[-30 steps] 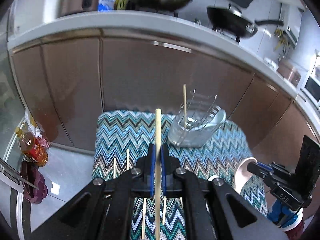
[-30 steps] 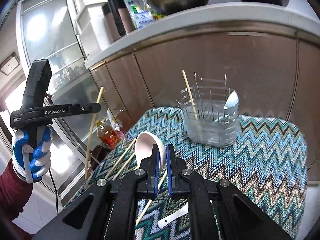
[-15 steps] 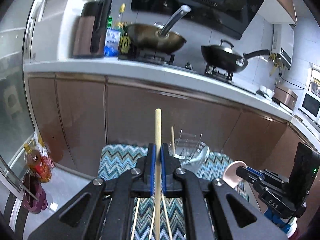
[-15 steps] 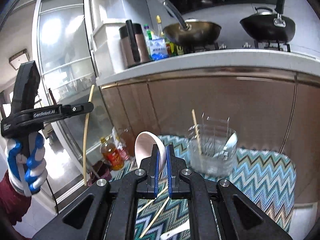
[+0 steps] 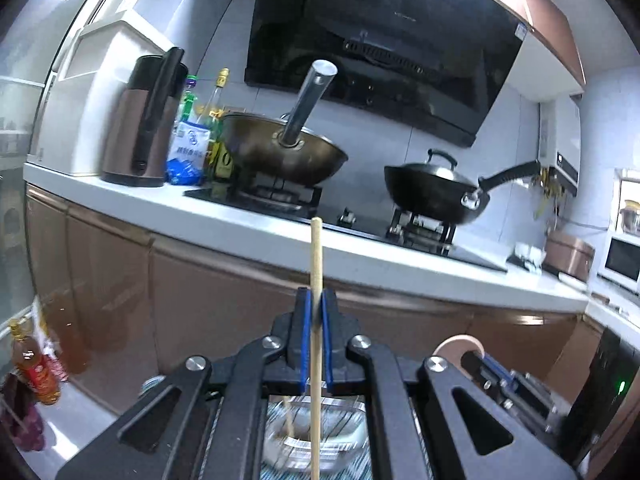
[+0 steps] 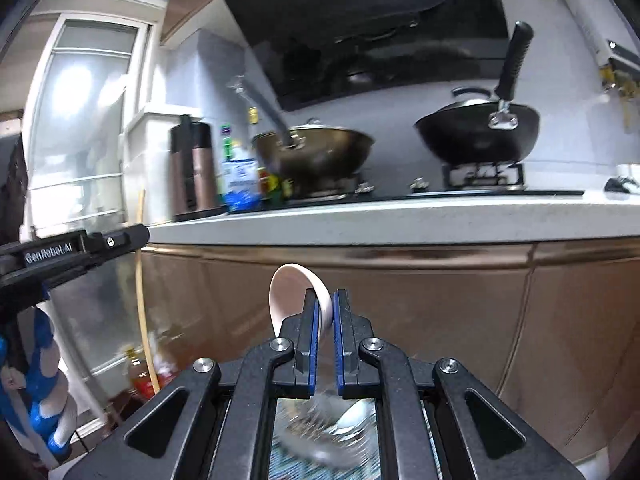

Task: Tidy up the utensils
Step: 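Lift chopstick and spoon into the wire-rack cup while both tools open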

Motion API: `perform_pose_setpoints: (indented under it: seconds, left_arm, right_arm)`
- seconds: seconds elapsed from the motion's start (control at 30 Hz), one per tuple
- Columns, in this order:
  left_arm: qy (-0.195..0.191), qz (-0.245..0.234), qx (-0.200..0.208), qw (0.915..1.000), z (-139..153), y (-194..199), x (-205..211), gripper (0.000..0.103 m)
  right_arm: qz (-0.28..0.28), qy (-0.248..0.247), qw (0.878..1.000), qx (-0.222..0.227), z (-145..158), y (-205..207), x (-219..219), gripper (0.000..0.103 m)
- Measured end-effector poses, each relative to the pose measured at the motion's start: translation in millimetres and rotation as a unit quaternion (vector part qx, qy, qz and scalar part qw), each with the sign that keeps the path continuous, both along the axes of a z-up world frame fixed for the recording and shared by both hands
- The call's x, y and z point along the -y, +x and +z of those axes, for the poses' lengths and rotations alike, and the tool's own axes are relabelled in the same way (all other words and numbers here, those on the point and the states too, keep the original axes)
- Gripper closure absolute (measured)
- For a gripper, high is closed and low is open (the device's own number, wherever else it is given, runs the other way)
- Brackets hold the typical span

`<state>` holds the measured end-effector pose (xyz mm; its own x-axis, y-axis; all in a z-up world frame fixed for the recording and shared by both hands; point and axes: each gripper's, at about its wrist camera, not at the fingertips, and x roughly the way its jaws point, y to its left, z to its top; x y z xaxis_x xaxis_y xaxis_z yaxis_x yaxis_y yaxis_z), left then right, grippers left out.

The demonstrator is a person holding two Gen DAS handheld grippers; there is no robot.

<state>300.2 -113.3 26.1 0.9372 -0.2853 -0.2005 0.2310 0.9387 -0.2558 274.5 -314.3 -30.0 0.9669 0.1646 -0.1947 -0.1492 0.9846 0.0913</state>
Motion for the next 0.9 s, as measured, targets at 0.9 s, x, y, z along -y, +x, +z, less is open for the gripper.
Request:
perform_pose_setpoints:
  seconds: [0.9]
  left_arm:
    - [-0.025,0.089,0.002,0.9957,-127,94,25,0.095]
  right_arm:
    - [-0.104,-0.092,0.990,0.015,-105,63,-36,0.090]
